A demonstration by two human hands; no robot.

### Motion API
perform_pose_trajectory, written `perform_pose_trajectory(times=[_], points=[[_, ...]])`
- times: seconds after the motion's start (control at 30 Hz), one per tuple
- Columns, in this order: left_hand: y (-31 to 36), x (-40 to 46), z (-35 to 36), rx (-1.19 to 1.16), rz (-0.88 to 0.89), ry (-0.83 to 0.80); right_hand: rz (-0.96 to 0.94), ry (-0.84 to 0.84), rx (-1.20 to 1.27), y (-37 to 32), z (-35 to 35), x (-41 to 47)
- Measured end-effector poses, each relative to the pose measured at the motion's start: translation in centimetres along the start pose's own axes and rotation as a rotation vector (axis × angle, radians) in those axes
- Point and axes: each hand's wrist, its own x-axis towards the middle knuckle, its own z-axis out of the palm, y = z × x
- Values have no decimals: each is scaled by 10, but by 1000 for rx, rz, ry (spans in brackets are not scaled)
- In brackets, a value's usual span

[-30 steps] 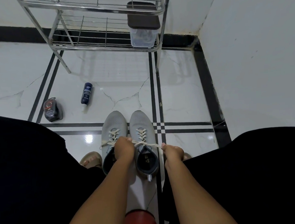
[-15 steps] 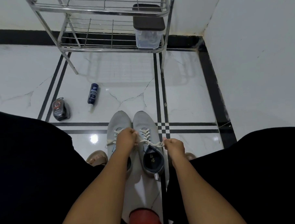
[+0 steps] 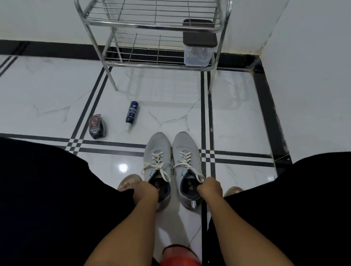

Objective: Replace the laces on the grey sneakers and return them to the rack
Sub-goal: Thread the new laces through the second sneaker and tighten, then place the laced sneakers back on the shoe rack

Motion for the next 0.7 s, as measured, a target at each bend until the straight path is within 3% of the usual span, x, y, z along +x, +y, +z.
perform_pose_trajectory(times=[0.2,0.7], points=[[8,12,-1,46,169,25,-63,120,91,-17,6,10],[37,23,-6,53,279,186,-171,306,57,-36,-8,31]])
